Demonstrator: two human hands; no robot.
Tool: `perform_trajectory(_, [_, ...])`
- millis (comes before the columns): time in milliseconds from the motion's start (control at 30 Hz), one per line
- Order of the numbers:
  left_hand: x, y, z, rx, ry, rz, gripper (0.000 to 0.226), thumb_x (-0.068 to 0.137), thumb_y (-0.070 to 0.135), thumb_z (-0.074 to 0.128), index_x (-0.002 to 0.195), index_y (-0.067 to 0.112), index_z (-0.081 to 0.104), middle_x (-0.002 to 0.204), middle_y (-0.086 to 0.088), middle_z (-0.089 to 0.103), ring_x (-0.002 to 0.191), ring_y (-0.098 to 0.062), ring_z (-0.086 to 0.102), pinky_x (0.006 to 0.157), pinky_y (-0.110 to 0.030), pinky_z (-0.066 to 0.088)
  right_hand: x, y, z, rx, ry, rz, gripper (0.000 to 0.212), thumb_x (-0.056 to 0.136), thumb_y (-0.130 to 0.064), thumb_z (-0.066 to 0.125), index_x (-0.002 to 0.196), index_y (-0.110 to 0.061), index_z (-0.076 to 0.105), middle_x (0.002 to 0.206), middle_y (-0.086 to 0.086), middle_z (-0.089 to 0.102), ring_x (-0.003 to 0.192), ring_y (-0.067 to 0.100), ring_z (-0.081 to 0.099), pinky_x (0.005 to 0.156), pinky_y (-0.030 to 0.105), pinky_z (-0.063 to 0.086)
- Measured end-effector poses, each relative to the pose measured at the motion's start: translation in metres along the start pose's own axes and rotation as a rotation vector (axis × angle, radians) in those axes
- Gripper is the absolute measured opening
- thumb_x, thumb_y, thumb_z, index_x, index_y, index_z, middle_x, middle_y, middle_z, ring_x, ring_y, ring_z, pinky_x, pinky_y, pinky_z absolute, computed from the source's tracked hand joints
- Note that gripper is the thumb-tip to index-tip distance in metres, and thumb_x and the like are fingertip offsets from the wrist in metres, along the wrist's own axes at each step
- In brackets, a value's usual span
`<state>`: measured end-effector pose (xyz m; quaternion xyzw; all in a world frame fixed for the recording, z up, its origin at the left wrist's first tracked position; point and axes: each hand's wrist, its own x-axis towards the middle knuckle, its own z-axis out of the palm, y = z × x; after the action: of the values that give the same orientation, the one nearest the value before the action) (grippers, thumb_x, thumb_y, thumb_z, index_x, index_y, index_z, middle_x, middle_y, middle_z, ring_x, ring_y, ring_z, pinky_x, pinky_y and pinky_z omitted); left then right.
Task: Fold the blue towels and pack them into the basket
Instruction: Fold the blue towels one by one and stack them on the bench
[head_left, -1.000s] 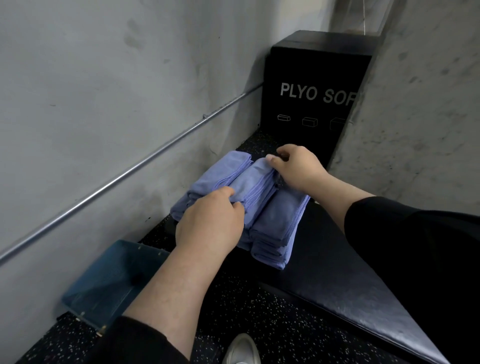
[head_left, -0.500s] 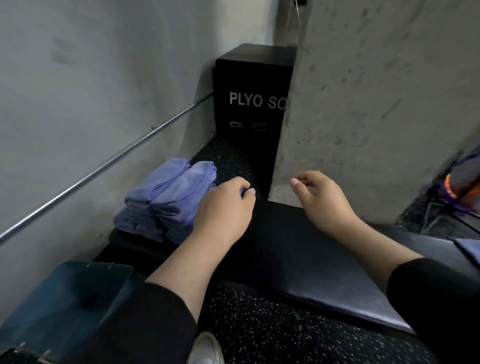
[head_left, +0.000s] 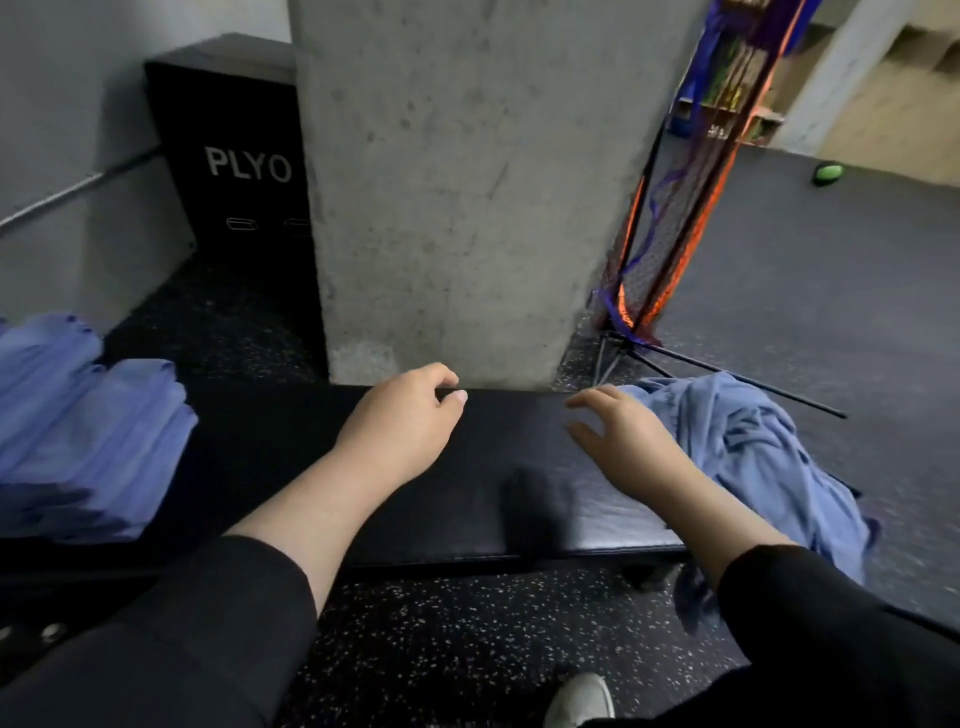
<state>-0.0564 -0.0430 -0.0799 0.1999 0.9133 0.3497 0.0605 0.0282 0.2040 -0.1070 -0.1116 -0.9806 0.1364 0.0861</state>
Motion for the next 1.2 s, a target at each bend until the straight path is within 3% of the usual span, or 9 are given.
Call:
perform_trajectory(200, [0.016, 0.022, 0.044, 0.004, -0.079, 0.042, 0.03, 0.1, 0.044, 0.052, 0.125, 0.03, 0.063, 0.096, 0.009, 0.065, 0.092, -0.016, 0.061, 0.075, -0.03, 0.046, 0.002, 0.077, -0.026, -0.184, 0.197, 0.405, 0.034, 0.092, -0.04, 0.067, 0.123, -0.026, 0.066, 0.133, 0.006, 0.055, 0.126, 0.034, 0.046, 0.095, 0.051, 0.039])
perform_trajectory(333, [0.019, 0.031, 0.061, 0.017, -0.128, 0.069, 0.029, 0.1, 0.043, 0.052, 0.124, 0.031, 0.063, 0.095, 0.011, 0.064, 0.092, -0.015, 0.061, 0.078, -0.03, 0.047, -0.006, 0.121, -0.022, -0.241, 0.018, 0.657, 0.049, 0.084, -0.052, 0.069, 0.125, -0.026, 0.062, 0.14, 0.008, 0.048, 0.133, 0.036, 0.04, 0.103, 0.057, 0.034])
perform_trajectory(533, [0.022, 0.038, 0.074, 0.044, -0.172, 0.09, 0.03, 0.1, 0.045, 0.05, 0.124, 0.032, 0.063, 0.1, 0.011, 0.064, 0.095, -0.016, 0.061, 0.085, -0.033, 0.051, -0.008, 0.139, -0.001, -0.298, -0.005, 0.696, 0.044, 0.08, -0.054, 0.064, 0.111, -0.024, 0.067, 0.135, 0.007, 0.049, 0.131, 0.036, 0.041, 0.103, 0.061, 0.03])
perform_trajectory(700, [0.02, 0.04, 0.072, 0.057, -0.18, 0.105, 0.03, 0.101, 0.045, 0.049, 0.125, 0.031, 0.062, 0.099, 0.012, 0.065, 0.095, -0.015, 0.061, 0.083, -0.031, 0.05, 0.0, 0.129, -0.001, -0.203, 0.098, 0.754, 0.021, 0.088, -0.038, 0.056, 0.1, -0.023, 0.066, 0.13, 0.01, 0.05, 0.13, 0.037, 0.04, 0.107, 0.062, 0.025])
perform_trajectory(833, [0.019, 0.036, 0.066, 0.04, -0.16, 0.106, 0.032, 0.101, 0.044, 0.05, 0.128, 0.031, 0.061, 0.097, 0.015, 0.065, 0.093, -0.011, 0.06, 0.081, -0.031, 0.049, 0.012, 0.102, -0.025, 0.218, 0.45, 0.608, 0.013, 0.092, -0.036, 0.059, 0.091, -0.022, 0.059, 0.105, 0.007, 0.066, 0.097, 0.03, 0.061, 0.086, 0.042, 0.048])
perform_trajectory(900, [0.019, 0.035, 0.061, -0.002, -0.144, 0.103, 0.032, 0.101, 0.044, 0.05, 0.129, 0.031, 0.06, 0.099, 0.015, 0.065, 0.093, -0.008, 0.059, 0.077, -0.029, 0.046, 0.016, 0.08, -0.03, 0.393, 0.54, 0.487, 0.01, 0.094, -0.028, 0.06, 0.089, -0.021, 0.056, 0.089, 0.0, 0.066, 0.084, 0.019, 0.06, 0.077, 0.032, 0.047])
perform_trajectory(967, [0.017, 0.034, 0.056, -0.054, -0.141, 0.109, 0.033, 0.101, 0.044, 0.05, 0.131, 0.033, 0.058, 0.102, 0.016, 0.064, 0.097, -0.007, 0.058, 0.08, -0.028, 0.045, 0.018, 0.054, -0.032, 0.479, 0.552, 0.385, 0.014, 0.095, -0.021, 0.059, 0.087, -0.013, 0.053, 0.072, -0.007, 0.056, 0.067, 0.008, 0.051, 0.065, 0.021, 0.039])
perform_trajectory(1067, [0.014, 0.03, 0.048, -0.117, -0.152, 0.157, 0.04, 0.1, 0.045, 0.052, 0.14, 0.036, 0.052, 0.114, 0.019, 0.061, 0.103, -0.003, 0.058, 0.091, -0.029, 0.046, 0.024, 0.016, -0.031, 0.612, 0.531, 0.284, 0.019, 0.095, -0.015, 0.059, 0.085, -0.001, 0.051, 0.064, -0.005, 0.047, 0.06, 0.007, 0.038, 0.061, 0.024, 0.034])
perform_trajectory(1200, [0.011, 0.019, 0.037, -0.17, -0.184, 0.205, 0.059, 0.097, 0.049, 0.057, 0.151, 0.042, 0.036, 0.141, 0.021, 0.049, 0.121, 0.0, 0.053, 0.105, -0.03, 0.042, 0.029, -0.045, -0.03, 0.81, 0.441, 0.182, 0.017, 0.095, -0.011, 0.06, 0.079, -0.01, 0.054, 0.068, -0.001, 0.048, 0.063, 0.007, 0.041, 0.063, 0.023, 0.037])
